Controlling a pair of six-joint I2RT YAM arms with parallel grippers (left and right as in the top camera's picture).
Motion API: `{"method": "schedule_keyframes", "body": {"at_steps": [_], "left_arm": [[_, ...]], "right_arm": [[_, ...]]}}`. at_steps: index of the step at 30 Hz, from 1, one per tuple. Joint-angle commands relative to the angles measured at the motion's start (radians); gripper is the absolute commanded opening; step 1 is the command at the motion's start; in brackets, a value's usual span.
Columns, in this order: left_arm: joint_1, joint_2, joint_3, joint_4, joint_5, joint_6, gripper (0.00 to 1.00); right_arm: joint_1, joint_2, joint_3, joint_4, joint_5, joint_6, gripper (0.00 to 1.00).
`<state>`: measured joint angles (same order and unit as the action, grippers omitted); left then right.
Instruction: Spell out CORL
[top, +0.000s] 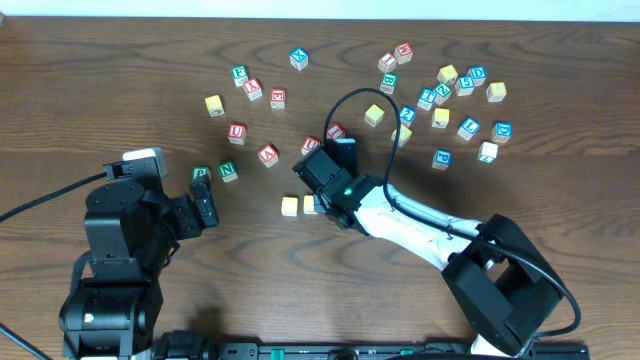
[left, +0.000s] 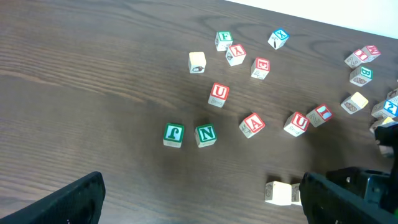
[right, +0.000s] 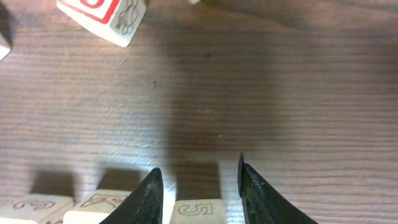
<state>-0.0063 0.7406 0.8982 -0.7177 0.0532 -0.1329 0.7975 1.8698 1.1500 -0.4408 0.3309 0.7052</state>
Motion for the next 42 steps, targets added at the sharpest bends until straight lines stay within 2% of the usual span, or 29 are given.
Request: {"method": "schedule_keyframes", "body": {"at_steps": [1,10,13,15,16,23,28,30,31,33,35,37,39,42], "left_arm": [[0.005,-0.003,0.024,0.000,-0.009,0.009,0.98],[0.005,-0.003,0.024,0.000,-0.009,0.009,0.98],[0.005,-0.003,0.024,0.000,-0.009,0.009,0.98],[0.005,-0.003,0.024,0.000,-0.009,0.009,0.98],[0.005,-0.003,0.024,0.000,-0.009,0.009,0.98],[0.005,-0.003,0.024,0.000,-0.009,0.009,0.98],[0.005,-0.003,0.024,0.000,-0.009,0.009,0.98],[0.005,-0.003,0.024,0.000,-0.009,0.009,0.98],[0.005,-0.003,0.024,0.000,-0.009,0.009,0.98],[0.005,-0.003,0.024,0.000,-0.009,0.009,0.98],[0.005,-0.003,0.024,0.000,-0.009,0.009,0.98],[0.005,-0.003,0.024,0.000,-0.009,0.009,0.98],[0.005,-0.003,0.024,0.000,-0.009,0.009,0.98],[0.005,-0.003,0.024,0.000,-0.009,0.009,0.98]], "right_arm": [[-0.029,0.011,0.058,-0.026,0.079,-0.023,0.34],[-0.104,0.002,0.284,-0.362,0.104,-0.054,0.40],[-0.124,-0.007,0.367,-0.467,0.104,-0.107,0.59],[-0.137,-0.011,0.426,-0.529,0.105,-0.154,0.77],[-0.142,-0.013,0.446,-0.547,0.105,-0.166,0.81],[-0.193,-0.013,0.497,-0.582,0.096,-0.181,0.82],[-0.237,-0.013,0.497,-0.599,-0.042,-0.142,0.68],[-0.241,-0.013,0.497,-0.628,-0.108,-0.142,0.48],[-0.241,-0.013,0.497,-0.639,-0.129,-0.143,0.43],[-0.234,-0.013,0.497,-0.678,-0.160,-0.155,0.22],[-0.221,-0.013,0.497,-0.759,-0.162,-0.153,0.09],[-0.205,-0.013,0.494,-0.847,-0.161,-0.131,0.01],[-0.179,-0.013,0.463,-0.881,-0.153,-0.114,0.01],[-0.145,-0.013,0.398,-0.838,-0.129,-0.099,0.01]]}}
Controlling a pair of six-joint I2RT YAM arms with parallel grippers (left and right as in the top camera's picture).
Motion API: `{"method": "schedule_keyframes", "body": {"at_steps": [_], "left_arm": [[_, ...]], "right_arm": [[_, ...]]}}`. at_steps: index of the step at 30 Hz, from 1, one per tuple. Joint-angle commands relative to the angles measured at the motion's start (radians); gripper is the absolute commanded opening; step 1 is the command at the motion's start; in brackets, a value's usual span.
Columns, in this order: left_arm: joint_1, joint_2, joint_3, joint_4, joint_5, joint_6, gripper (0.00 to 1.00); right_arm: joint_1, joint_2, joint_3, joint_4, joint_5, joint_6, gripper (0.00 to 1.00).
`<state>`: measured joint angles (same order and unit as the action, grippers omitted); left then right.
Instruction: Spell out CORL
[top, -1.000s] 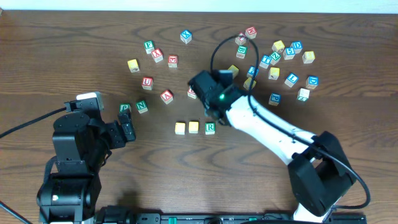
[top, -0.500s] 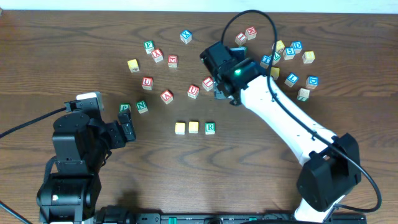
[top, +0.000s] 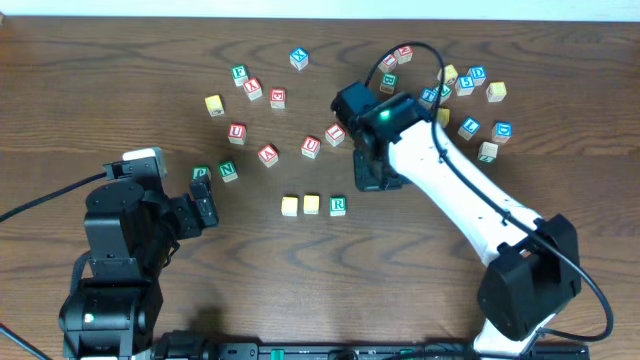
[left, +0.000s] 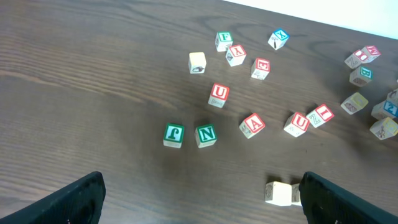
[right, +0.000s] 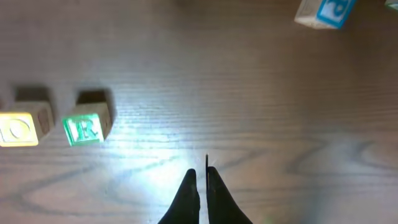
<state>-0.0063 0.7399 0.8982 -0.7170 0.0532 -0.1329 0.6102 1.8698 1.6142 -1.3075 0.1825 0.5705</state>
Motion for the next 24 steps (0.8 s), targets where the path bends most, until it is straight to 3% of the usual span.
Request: {"method": "schedule_keyframes", "body": {"at_steps": [1,12,24], "left_arm": [[0.005,-0.003,0.024,-0.001,-0.009,0.009,0.98],[0.005,-0.003,0.024,-0.001,-0.009,0.009,0.98],[0.005,-0.003,0.024,-0.001,-0.009,0.009,0.98]], "right_arm": [[0.052,-0.013,-0.088,0.047,0.023,0.043,0.01],[0.138,-0.013,-0.351,0.451,0.013,0.074,0.01],[0.153,-0.013,-0.439,0.583,0.005,0.124,0.01]]}}
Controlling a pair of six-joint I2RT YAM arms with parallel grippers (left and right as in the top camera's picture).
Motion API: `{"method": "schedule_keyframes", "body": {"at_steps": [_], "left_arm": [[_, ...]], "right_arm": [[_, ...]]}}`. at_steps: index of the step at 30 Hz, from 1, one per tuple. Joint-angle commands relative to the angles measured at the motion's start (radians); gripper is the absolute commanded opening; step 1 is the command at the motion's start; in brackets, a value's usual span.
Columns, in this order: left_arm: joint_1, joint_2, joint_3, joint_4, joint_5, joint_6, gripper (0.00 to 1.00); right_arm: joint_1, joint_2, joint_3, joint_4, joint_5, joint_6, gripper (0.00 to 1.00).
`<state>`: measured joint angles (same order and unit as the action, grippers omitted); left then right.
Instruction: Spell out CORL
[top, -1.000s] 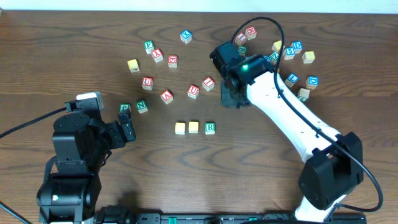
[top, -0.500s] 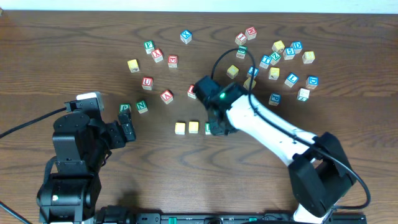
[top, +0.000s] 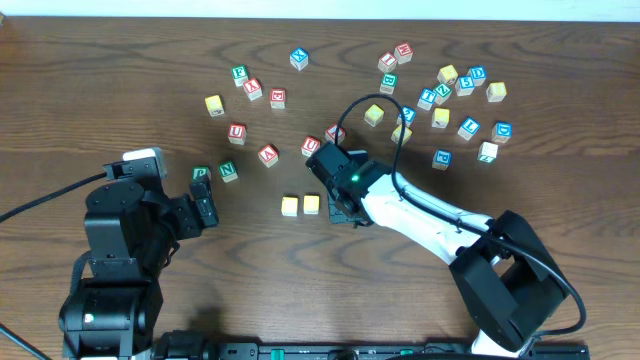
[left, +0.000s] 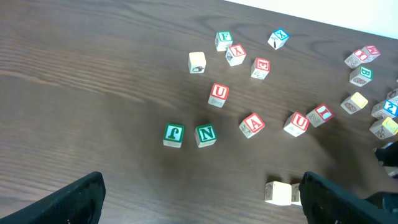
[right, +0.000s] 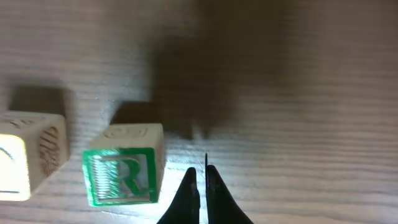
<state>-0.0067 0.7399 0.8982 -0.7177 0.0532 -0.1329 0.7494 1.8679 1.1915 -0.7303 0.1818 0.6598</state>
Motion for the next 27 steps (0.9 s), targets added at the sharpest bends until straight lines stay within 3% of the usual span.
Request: {"method": "schedule_keyframes", "body": {"at_steps": [1,27], "left_arm": [[0.006,-0.003,0.024,0.000,-0.009,0.009,0.98],[0.006,-0.003,0.024,0.000,-0.009,0.009,0.98]], "right_arm": [[0.014,-0.011,-0.016,0.005,0.005,0.035,0.01],[0.055,-0.009,-0.028,0.099,0.037,0.057,0.01]]}}
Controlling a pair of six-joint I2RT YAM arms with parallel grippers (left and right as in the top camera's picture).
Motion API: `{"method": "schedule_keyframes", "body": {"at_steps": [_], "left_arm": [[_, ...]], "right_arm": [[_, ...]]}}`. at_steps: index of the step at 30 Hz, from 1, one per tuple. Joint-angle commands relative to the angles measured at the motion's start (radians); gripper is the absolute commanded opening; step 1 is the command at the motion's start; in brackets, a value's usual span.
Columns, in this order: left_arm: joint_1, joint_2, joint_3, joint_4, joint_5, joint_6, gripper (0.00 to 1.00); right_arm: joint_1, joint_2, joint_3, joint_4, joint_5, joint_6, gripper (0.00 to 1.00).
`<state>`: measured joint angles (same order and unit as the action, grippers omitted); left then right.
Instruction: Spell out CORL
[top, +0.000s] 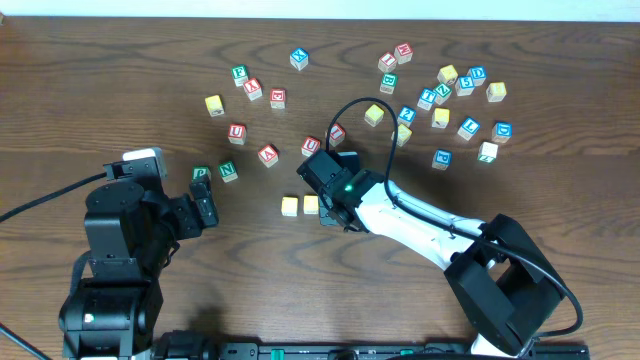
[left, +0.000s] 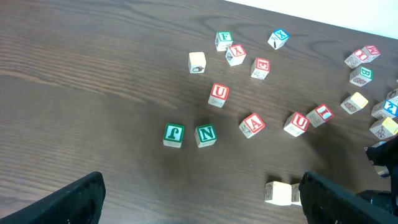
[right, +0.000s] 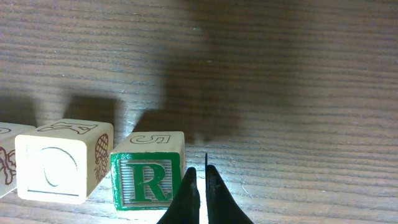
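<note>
Three blocks stand in a row in the right wrist view: the edge of a cream block at the far left, a cream O block (right: 62, 169) and a green R block (right: 147, 180) set against it. My right gripper (right: 199, 179) is shut and empty, low at the table, its fingers (right: 189, 194) against the R block's right side. Overhead, the right gripper (top: 333, 204) covers the R block, and two cream blocks (top: 300, 206) show left of it. My left gripper (left: 202, 202) hangs open and empty at the front left.
Loose letter blocks lie behind the row: green N (left: 206, 134), red U (left: 219, 93), red A (left: 252, 124). A cluster of blue and yellow blocks (top: 455, 100) sits at the back right. The left arm's base (top: 115, 250) stands at the front left.
My shut right gripper has moved a little left. The R block, which stood a small gap away from the O block, now sits against it. The left arm has not moved.
My right gripper stood open and low around a block at the row's right end. Then it was shut and over the back of the table, with the R block left standing in the row. Then it was shut beside the R block, which now sits against the O.
</note>
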<state>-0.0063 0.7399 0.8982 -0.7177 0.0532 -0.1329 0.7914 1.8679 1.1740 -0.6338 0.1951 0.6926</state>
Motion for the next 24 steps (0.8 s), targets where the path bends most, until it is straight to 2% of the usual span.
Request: {"method": "schedule_keyframes", "body": {"at_steps": [1,24], "left_arm": [[0.005,-0.003,0.024,0.000,-0.009,0.009,0.98],[0.005,-0.003,0.024,0.000,-0.009,0.009,0.98]], "right_arm": [[0.015,-0.009,-0.010,0.003,0.023,0.030,0.01],[0.058,-0.009,-0.011,-0.035,0.040,0.070,0.01]]}}
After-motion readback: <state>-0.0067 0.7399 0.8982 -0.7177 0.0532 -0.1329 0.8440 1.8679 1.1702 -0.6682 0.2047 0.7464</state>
